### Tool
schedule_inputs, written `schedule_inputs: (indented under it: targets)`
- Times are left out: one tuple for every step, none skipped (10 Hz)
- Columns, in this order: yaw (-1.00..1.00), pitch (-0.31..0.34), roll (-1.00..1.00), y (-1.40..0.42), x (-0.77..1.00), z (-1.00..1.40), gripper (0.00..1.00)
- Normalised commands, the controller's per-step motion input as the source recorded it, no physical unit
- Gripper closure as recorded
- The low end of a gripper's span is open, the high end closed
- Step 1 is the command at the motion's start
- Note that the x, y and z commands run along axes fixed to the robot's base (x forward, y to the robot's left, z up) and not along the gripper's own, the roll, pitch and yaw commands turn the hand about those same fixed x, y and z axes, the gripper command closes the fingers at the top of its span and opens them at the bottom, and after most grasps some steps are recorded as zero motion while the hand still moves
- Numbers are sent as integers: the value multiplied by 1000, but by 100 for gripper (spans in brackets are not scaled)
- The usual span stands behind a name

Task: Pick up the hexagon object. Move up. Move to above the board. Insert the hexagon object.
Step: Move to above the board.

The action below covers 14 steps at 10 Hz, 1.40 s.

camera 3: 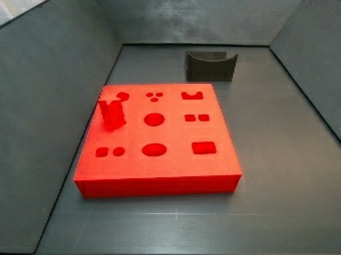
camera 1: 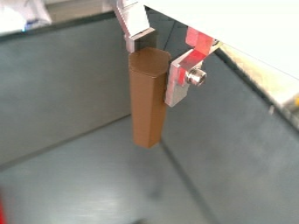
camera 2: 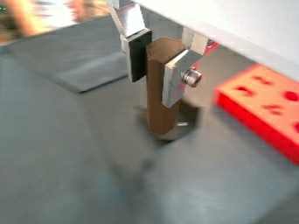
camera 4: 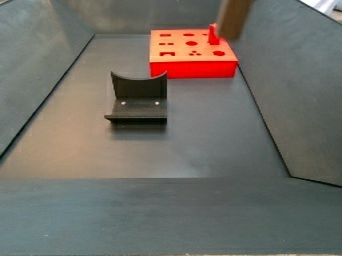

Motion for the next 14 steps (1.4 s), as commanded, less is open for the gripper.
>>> schedule_inputs:
  targets:
    - [-1000,630,-50,-1000,102,116,100]
    - [-994,633,-81,-1000,103,116,100]
    - [-622,443,-60,-1000,110,114,100]
    - [-382,328,-56,-1000,115,115,100]
    - [-193,234,-56,-1000,119,118,100]
    - [-80,170,-62,-1000,122,118,100]
    - [-8,118,-11,-1000,131,120,100]
    - [7,112,-16,-1000,134,122,100]
    - [5,104,-14,-1000,144,124,100]
    - [7,107,-13,-1000,148,124,100]
    - [4,125,-4,-1000,165,129,100]
    - [8,133,-8,-1000,175,132,100]
    - [7,137,6,-1000,197,135,100]
    - [10,138,3,-1000,209,138,100]
